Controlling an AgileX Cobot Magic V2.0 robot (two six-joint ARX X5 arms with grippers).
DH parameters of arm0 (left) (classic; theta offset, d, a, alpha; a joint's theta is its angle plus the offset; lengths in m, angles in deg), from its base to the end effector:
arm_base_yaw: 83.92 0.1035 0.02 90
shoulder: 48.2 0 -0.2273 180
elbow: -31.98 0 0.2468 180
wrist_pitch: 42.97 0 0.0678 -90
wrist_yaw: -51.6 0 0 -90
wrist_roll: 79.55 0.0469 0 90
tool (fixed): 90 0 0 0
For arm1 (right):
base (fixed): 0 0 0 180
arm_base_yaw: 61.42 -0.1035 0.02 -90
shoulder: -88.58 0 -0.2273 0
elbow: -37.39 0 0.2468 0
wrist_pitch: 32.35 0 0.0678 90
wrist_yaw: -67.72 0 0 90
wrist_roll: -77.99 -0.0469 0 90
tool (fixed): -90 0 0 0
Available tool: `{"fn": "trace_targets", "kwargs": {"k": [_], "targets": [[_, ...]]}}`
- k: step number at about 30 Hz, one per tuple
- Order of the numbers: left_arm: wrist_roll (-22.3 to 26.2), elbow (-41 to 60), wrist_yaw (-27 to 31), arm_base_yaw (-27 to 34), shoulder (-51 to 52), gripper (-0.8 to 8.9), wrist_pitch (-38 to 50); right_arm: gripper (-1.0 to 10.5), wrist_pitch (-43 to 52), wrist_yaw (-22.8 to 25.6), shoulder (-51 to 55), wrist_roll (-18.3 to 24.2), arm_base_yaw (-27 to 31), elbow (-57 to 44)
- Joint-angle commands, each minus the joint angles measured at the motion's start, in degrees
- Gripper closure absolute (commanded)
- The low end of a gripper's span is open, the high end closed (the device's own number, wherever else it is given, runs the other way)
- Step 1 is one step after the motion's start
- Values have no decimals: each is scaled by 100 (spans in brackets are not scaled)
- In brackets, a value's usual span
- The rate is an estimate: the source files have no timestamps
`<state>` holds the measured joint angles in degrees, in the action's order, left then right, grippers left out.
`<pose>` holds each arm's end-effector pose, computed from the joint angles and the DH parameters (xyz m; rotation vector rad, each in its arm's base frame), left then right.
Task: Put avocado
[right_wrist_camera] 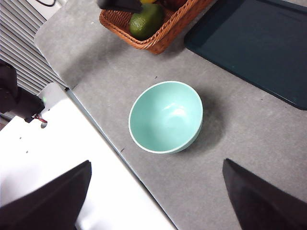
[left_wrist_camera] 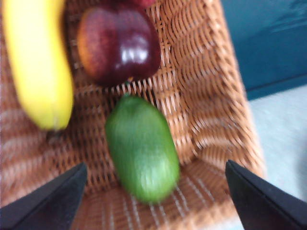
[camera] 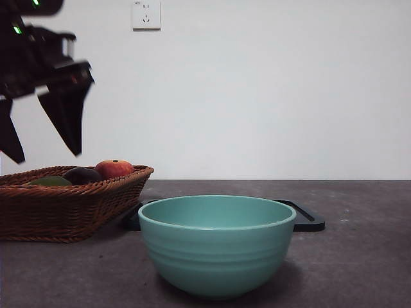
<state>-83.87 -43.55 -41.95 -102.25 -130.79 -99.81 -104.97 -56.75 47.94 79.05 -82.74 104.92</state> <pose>0.2706 -0.0927 0.1956 0.0775 1.1234 -0.2989 0.1226 0.0763 0.2869 0.0788 0.8150 0.9273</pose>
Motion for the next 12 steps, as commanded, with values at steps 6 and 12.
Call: {"fn": "trace_targets", "kwargs": {"k": [6, 12], "targets": [[63, -118, 317, -87, -686, 350, 387, 509, 20, -2, -48, -39, -31, 116], [63, -118, 382, -87, -977, 350, 511, 510, 20, -2, -48, -39, -31, 116]]}}
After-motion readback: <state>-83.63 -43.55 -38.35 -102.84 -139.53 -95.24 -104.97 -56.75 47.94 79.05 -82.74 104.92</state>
